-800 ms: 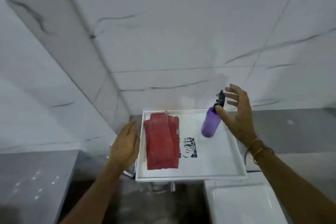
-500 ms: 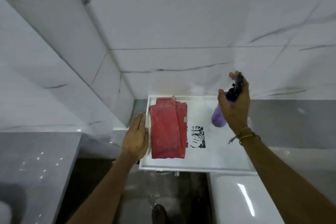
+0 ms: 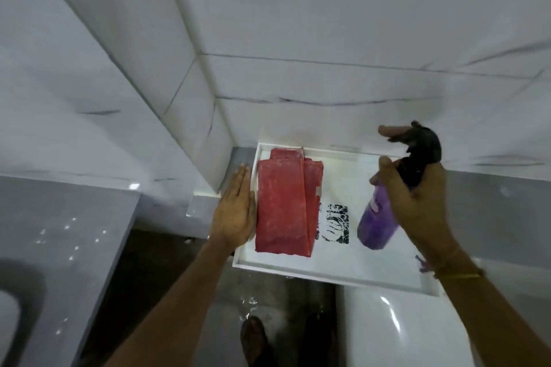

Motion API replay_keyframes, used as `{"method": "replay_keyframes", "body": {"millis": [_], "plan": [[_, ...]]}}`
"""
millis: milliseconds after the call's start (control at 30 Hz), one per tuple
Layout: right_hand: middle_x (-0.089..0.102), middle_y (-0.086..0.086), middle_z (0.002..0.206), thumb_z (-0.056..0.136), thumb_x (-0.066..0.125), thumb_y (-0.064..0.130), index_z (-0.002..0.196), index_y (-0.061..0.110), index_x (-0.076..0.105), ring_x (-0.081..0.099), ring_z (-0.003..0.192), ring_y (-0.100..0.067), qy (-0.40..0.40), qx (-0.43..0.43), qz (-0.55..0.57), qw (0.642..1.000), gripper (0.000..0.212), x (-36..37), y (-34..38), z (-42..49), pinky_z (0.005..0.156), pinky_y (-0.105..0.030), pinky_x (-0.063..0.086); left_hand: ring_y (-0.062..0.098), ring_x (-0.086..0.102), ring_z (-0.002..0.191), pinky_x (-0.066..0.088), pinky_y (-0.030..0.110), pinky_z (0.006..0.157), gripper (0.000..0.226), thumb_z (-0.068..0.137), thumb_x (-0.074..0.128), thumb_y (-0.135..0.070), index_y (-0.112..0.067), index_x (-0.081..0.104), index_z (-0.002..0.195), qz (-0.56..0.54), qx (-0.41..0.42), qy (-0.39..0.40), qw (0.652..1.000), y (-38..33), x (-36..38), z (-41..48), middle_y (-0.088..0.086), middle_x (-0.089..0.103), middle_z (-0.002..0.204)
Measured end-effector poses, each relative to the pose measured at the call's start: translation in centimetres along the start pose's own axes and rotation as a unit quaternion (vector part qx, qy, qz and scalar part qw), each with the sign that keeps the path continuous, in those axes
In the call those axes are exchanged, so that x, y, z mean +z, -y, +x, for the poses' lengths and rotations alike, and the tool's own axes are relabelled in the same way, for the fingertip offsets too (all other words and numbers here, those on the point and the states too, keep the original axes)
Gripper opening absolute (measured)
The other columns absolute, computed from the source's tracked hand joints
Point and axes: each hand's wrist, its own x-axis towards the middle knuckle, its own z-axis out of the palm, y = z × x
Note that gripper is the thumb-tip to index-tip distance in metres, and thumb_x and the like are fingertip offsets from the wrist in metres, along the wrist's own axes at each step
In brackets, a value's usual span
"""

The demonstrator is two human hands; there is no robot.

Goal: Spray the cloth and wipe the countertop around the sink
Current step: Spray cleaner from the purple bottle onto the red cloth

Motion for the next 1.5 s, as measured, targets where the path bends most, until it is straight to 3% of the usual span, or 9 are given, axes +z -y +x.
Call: {"method": "replay_keyframes", "body": {"millis": [200,333,433,567,733,900,1100,1267,1500], "plan": [[0.068,-0.005,0.092,0.085,0.063,0.028,0.104,0.018,0.062,0.063,0.064,-0.025,0.161,0.179,0.029,0.970,0.022,3.8,2.2,-5.1,0.071,-0.043,0.058,0.020,0.005,0.149,0.000,0.025,0.118,0.057,0.102,0.025,-0.028,-0.005,0.010,0.151,0.014,0.017,0.002,1.000,0.5,0.3,-0.1,0.010,0.007,0.161],[0.067,0.000,0.084,0.088,0.065,0.020,0.099,0.015,0.063,0.064,0.052,-0.016,0.219,0.274,0.018,0.936,0.012,6.8,1.3,-7.6,0.059,-0.032,0.059,0.023,0.009,0.149,0.004,0.026,0.119,0.058,0.100,0.021,-0.029,-0.003,0.013,0.151,-0.001,0.024,-0.008,1.000,0.5,0.2,-0.1,0.013,0.011,0.161],[0.067,0.005,0.077,0.088,0.064,0.032,0.093,0.019,0.064,0.067,0.068,-0.018,0.218,0.283,-0.042,0.933,0.014,8.0,0.5,-8.4,0.070,-0.029,0.055,0.022,0.010,0.149,0.005,0.027,0.119,0.059,0.099,0.020,-0.031,-0.003,0.013,0.151,-0.017,0.021,-0.013,1.000,0.4,0.2,-0.1,0.013,0.012,0.161],[0.057,0.008,0.060,0.087,0.063,0.041,0.070,0.025,0.057,0.064,0.065,-0.018,0.211,0.286,-0.089,0.930,0.024,8.9,0.3,-8.3,0.064,-0.032,0.050,0.022,0.011,0.149,0.002,0.024,0.117,0.055,0.103,0.024,-0.025,-0.002,0.013,0.151,-0.015,0.022,-0.019,0.999,0.5,0.3,-0.2,0.014,0.012,0.160],[0.062,0.005,0.077,0.086,0.064,0.039,0.093,0.020,0.064,0.067,0.083,-0.029,0.174,0.332,-0.047,0.926,0.021,8.9,0.1,-8.1,0.083,-0.052,0.056,0.022,0.008,0.149,0.001,0.025,0.118,0.060,0.099,0.018,-0.031,-0.003,0.011,0.151,-0.009,0.019,-0.010,1.000,0.4,0.3,-0.3,0.014,0.009,0.161],[0.064,-0.006,0.073,0.087,0.061,0.042,0.073,0.023,0.055,0.069,0.072,-0.033,0.145,0.333,-0.113,0.925,0.024,8.6,-0.3,-7.5,0.079,-0.046,0.058,0.019,0.003,0.150,0.000,0.025,0.118,0.065,0.095,0.012,-0.037,-0.007,0.006,0.152,-0.007,0.004,0.005,1.000,0.3,0.2,-0.3,0.010,0.004,0.162],[0.070,-0.008,0.086,0.088,0.059,0.044,0.088,0.015,0.066,0.066,0.082,-0.026,0.167,0.326,-0.098,0.926,0.030,9.0,-0.4,-7.0,0.086,-0.041,0.053,0.020,0.004,0.150,0.001,0.027,0.119,0.066,0.095,0.013,-0.038,-0.006,0.006,0.152,-0.007,0.003,0.012,1.000,0.2,0.0,-0.3,0.011,0.005,0.162],[0.067,-0.009,0.078,0.088,0.059,0.045,0.085,0.005,0.065,0.063,0.077,-0.025,0.174,0.328,-0.137,0.918,0.041,9.6,-0.5,-6.7,0.074,-0.036,0.051,0.020,0.005,0.150,0.001,0.025,0.118,0.065,0.095,0.012,-0.037,-0.006,0.008,0.152,0.002,0.006,0.009,1.000,0.3,0.2,-0.2,0.011,0.007,0.162],[0.052,0.006,0.059,0.087,0.060,0.046,0.065,0.025,0.052,0.054,0.059,-0.012,0.197,0.332,-0.159,0.909,0.032,9.8,-0.8,-7.4,0.055,-0.020,0.039,0.022,0.008,0.149,0.001,0.025,0.117,0.061,0.099,0.018,-0.034,-0.004,0.011,0.151,0.003,0.014,0.001,1.000,0.5,0.3,-0.3,0.014,0.010,0.161]]}}
